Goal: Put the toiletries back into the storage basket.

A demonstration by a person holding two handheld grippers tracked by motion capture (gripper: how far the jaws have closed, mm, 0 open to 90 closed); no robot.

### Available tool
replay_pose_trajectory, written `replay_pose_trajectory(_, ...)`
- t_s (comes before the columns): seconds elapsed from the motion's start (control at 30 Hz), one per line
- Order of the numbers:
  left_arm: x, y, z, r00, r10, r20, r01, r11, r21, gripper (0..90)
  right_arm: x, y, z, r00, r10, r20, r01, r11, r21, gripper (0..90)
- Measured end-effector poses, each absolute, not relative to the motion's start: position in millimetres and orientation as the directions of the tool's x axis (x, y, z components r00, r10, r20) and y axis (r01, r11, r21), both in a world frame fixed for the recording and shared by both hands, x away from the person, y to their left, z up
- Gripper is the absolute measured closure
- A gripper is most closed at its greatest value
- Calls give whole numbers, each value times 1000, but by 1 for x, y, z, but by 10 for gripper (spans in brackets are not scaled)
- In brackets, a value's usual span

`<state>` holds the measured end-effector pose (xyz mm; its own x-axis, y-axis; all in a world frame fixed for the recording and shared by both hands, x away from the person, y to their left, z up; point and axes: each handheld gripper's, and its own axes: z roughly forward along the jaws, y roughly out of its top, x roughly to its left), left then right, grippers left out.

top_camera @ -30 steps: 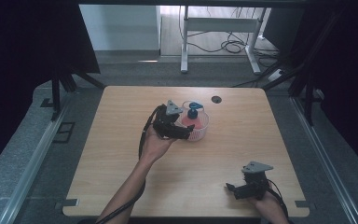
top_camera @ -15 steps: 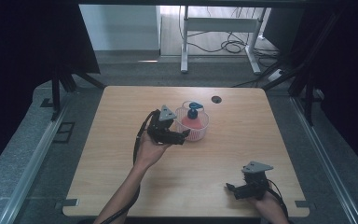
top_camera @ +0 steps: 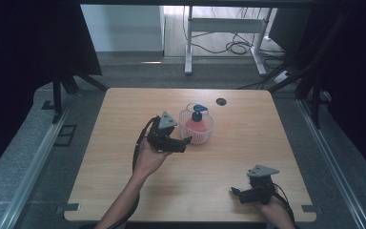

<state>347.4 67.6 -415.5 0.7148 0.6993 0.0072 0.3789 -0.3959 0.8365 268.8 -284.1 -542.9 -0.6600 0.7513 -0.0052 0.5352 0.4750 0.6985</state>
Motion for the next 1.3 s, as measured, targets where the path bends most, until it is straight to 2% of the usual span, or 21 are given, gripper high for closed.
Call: replay_pose_trajectory(1.3,310,125,-435,664,746,-50,422,-319,848,120,269,-284,-543,-660,751,-4,534,473,700,0)
